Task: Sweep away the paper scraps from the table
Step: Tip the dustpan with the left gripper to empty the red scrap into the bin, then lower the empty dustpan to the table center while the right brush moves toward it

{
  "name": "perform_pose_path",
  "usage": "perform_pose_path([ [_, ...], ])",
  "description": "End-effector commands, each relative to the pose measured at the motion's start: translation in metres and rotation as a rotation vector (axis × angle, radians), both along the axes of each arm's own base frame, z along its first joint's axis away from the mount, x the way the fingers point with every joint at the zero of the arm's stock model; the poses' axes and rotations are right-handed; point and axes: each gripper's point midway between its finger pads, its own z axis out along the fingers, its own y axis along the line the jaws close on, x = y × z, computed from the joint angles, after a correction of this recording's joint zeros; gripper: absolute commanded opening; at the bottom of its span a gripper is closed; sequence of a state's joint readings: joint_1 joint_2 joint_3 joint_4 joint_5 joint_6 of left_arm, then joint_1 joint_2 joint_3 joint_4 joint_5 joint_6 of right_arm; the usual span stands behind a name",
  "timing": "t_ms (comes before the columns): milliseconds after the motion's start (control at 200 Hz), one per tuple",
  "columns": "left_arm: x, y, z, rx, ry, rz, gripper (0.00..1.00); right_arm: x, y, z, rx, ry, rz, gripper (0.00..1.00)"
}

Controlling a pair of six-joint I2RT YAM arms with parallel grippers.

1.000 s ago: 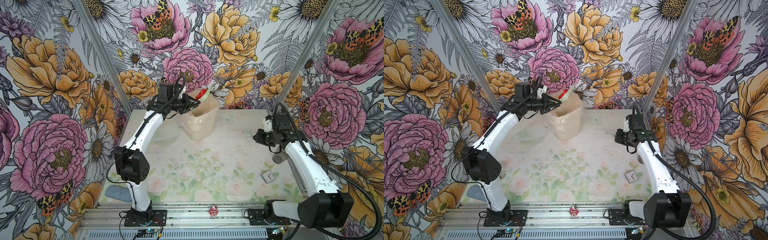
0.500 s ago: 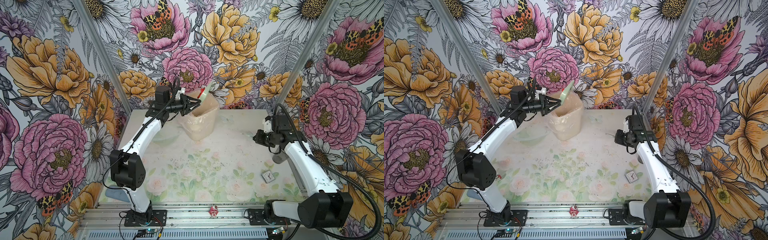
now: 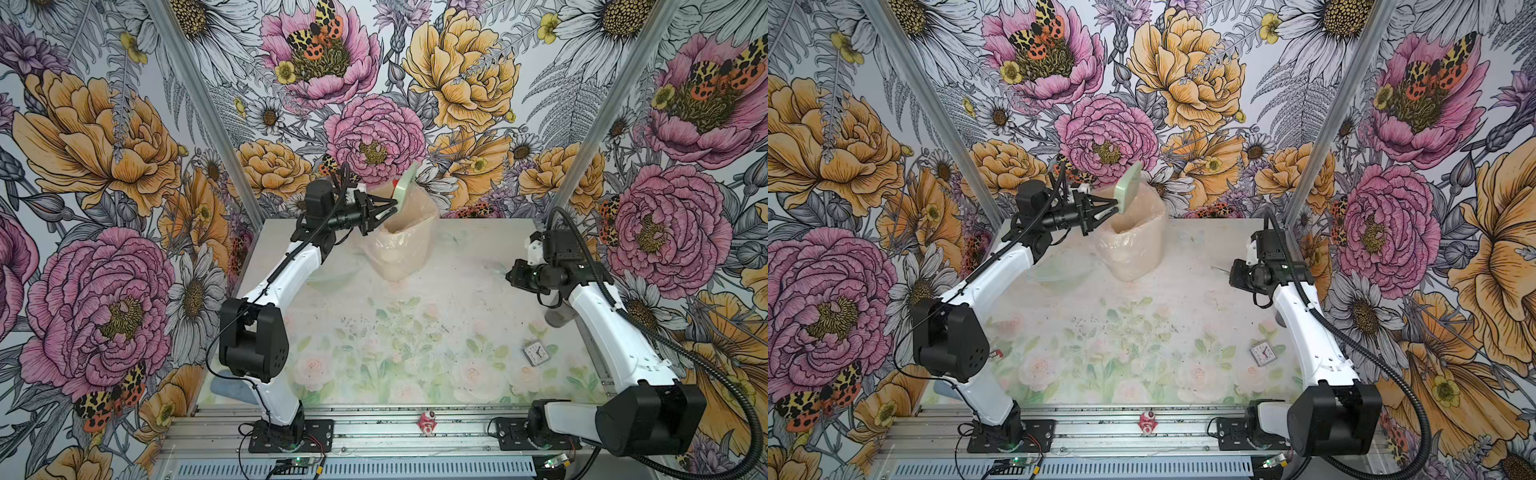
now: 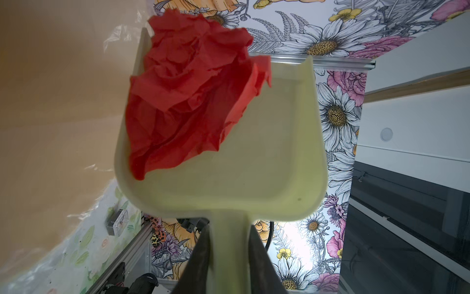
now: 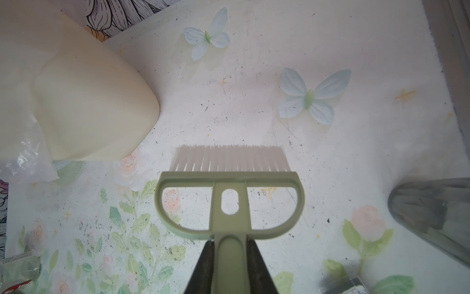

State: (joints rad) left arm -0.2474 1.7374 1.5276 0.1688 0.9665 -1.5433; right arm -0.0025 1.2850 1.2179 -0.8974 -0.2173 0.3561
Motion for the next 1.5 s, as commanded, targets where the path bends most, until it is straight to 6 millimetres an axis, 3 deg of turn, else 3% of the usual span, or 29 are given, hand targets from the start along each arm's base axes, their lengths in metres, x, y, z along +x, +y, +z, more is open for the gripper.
perform_pose_path([
  [0, -0.016, 0.001, 0.035, -0.070, -0.068, -0.015, 0.00, 0.005, -0.001, 0.001, -0.015, -0.018, 0.005, 0.00],
  [185, -0.016, -0.002, 0.039, -0.190, -0.029, -0.029, 0.00, 0.003, -0.002, 0.000, -0.014, -0.015, 0.002, 0.00],
  [460, -0.018, -0.011, 0.037, -0.201, -0.030, -0.055, 0.00, 0.003, -0.003, -0.001, -0.019, -0.014, 0.001, 0.00],
  [636, -0.031, -0.021, 0.057, -0.140, -0.154, -0.095, 0.00, 0.005, -0.006, 0.001, -0.033, -0.035, -0.014, 0.00],
  [716, -0.038, -0.030, 0.054, -0.030, -0.222, -0.099, 0.00, 0.009, -0.010, 0.003, -0.046, -0.072, -0.044, 0.00],
  [896, -0.051, -0.042, -0.004, 0.465, -0.349, -0.030, 0.00, 0.019, -0.022, 0.013, -0.066, -0.192, -0.151, 0.00],
  [1076, -0.062, -0.072, -0.071, 0.719, -0.405, -0.015, 0.00, 0.024, -0.022, 0.014, -0.059, -0.290, -0.235, 0.00],
  [1211, -0.073, -0.083, -0.121, 0.945, -0.466, -0.051, 0.00, 0.024, -0.012, 0.002, -0.045, -0.293, -0.228, 0.00],
  [1496, -0.106, -0.082, -0.171, 1.154, -0.591, -0.167, 0.00, 0.005, -0.017, -0.005, -0.098, -0.208, -0.221, 0.00],
])
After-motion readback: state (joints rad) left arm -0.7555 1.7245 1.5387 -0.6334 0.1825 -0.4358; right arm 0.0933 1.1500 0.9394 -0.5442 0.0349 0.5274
